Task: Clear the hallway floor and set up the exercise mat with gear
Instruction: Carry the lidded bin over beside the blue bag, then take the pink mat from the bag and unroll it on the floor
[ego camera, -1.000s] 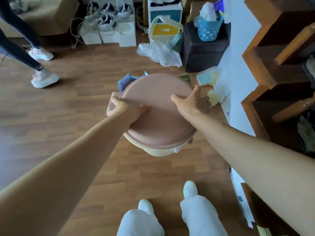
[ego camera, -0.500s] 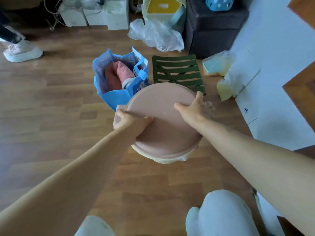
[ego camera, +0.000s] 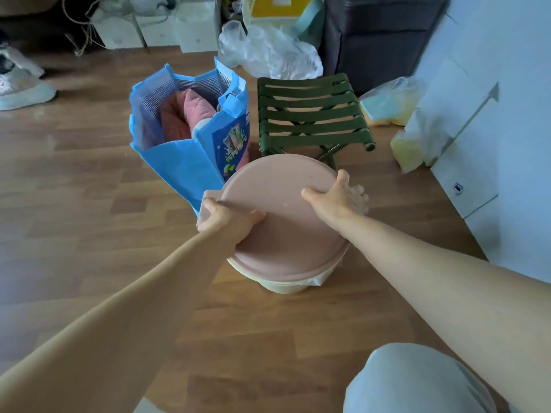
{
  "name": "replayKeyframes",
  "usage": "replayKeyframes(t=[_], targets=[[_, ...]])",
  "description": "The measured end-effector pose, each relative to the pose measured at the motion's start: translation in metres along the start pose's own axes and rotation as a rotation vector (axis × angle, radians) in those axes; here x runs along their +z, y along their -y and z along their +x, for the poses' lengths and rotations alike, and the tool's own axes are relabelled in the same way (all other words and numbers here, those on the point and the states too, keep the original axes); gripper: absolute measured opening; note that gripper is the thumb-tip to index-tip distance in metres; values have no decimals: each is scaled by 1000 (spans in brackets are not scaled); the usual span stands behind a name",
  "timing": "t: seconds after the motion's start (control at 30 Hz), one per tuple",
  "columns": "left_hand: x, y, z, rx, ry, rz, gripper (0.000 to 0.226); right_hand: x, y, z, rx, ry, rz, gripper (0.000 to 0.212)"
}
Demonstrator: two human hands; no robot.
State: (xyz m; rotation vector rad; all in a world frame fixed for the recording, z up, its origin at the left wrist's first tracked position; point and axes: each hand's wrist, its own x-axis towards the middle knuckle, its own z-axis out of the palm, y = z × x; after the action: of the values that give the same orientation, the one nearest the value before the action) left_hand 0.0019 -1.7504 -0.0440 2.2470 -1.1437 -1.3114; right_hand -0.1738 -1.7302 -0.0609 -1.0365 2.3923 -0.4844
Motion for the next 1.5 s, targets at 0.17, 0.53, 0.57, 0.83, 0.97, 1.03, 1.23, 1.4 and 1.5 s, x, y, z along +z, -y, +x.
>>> replayKeyframes(t=[0.17,0.53,0.57,0.83,0.97,1.03,1.23,1.4,1.5], targets=[[2,2,15,32,-7,13,98,19,0,11,-6,21,-18,87],[2,-4,21,140,44,222,89,25,2,17,-197,-84,-107,63],[-1,-7,20,139,29,328,88,24,4,15,-255,-120,-115,56],[-20,-27,16,553,-100,497,48,8,34,-17,-468,-88,35,36],[-39,-44,10,708,-136,363,31,-11,64,-36,-535,-75,97,28],[-54,-57,1,751,-177,298,26,-26,84,-47,-578,-70,154,28],[-126,-98,-53,761,-219,139,18,-87,164,-94,-611,-3,264,26],[-223,-138,-124,740,-281,115,19,-163,240,-148,-605,85,373,25],[-280,-159,-175,726,-336,62,16,-208,284,-184,-631,137,378,25]])
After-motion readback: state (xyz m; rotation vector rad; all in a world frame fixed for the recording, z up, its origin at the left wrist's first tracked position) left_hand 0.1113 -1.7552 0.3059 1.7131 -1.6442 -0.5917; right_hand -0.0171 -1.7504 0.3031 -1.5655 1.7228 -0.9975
